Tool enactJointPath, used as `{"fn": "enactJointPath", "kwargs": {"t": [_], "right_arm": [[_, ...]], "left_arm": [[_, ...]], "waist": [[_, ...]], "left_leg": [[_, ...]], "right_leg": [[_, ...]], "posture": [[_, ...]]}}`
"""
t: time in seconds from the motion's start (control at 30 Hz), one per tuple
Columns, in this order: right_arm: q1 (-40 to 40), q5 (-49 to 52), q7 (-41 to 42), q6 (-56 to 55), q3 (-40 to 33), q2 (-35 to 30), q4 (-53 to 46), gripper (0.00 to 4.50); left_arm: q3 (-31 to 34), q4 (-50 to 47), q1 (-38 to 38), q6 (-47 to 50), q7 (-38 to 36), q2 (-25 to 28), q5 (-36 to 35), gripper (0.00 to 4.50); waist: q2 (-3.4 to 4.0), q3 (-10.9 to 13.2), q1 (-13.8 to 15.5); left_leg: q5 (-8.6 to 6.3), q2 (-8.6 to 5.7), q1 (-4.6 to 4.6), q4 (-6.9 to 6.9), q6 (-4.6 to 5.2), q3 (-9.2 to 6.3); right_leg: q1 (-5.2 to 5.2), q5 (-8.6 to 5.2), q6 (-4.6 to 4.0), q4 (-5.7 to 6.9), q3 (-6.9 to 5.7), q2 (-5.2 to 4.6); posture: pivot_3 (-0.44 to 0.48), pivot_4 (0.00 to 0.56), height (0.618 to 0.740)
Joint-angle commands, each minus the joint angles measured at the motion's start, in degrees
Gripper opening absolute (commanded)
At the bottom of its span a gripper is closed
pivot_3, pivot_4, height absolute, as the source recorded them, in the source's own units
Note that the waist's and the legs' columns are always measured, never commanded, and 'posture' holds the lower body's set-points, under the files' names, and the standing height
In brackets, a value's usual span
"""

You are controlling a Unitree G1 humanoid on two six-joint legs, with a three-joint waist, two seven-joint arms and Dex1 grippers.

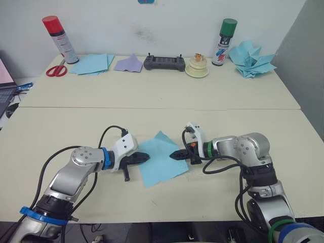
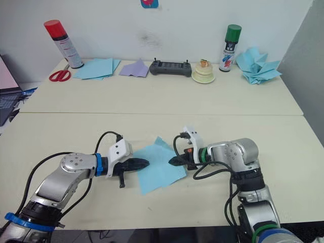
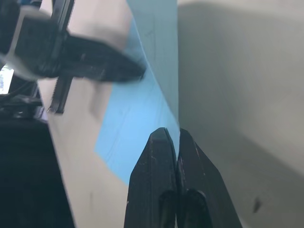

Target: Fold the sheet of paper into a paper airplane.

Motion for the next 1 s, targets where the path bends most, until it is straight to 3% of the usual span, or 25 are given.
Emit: {"fn": "enactJointPath", "kwargs": {"t": [0.03,0.27,0.73,1.0], "right_arm": [[0.85,2.54,-0.98,2.60,-3.09,0.79,-2.47,0.03],[4.20,6.34,-4.83,2.67,-3.98,2.04,-3.23,0.03],[8.39,18.77,-18.59,2.67,-5.55,3.22,-3.37,0.03],[8.49,22.59,-22.27,2.67,-5.73,2.69,-2.89,0.03]], "left_arm": [[-1.02,0.84,-1.14,-1.67,-1.76,0.47,1.66,0.00],[-3.93,4.73,-3.48,-5.75,-4.22,0.83,6.73,0.00],[-5.77,7.27,-6.21,-7.85,-5.35,-3.01,9.03,0.00],[-6.10,7.18,-5.63,-8.52,-5.28,-3.13,9.73,0.00]], "waist": [[0.00,0.00,0.05],[0.01,-0.01,0.57],[0.20,-0.14,1.09],[0.22,-0.16,1.09]], "left_leg": [[0.00,0.00,0.00,0.00,0.00,0.00],[0.00,0.00,-0.02,-0.02,0.00,0.02],[0.01,-0.02,0.15,0.05,0.02,0.00],[0.01,-0.02,0.19,0.04,0.02,-0.01]], "right_leg": [[0.00,0.00,0.00,-0.01,0.00,0.00],[0.00,0.00,0.00,-0.04,0.01,0.00],[0.23,0.00,0.03,-0.03,0.00,0.00],[0.30,-0.01,0.04,-0.05,-0.01,0.00]], "posture": [[0.000,0.150,0.740],[0.000,0.150,0.740],[0.000,0.150,0.740],[0.000,0.150,0.740]]}}
